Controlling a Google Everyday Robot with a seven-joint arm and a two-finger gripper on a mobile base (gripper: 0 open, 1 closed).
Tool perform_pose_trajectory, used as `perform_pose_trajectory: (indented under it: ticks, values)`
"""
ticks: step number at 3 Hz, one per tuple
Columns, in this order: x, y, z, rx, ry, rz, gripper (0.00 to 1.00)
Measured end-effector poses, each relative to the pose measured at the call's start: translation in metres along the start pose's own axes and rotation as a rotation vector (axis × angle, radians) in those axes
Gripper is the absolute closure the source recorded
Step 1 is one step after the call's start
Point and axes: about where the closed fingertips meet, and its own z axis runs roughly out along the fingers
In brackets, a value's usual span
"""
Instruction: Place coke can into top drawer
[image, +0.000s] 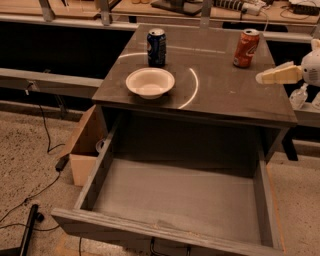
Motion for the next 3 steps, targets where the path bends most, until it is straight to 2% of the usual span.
perform_pose_trajectory:
  ticks: [1,2,3]
  values:
    - [0.000,0.001,-0.001,-0.001,0.001,0.000,0.00]
    - [-0.004,-0.001,0.025,0.016,-0.073,0.052,0.00]
    - [-0.014,-0.009,0.069,0.028,-0.163,0.123,0.00]
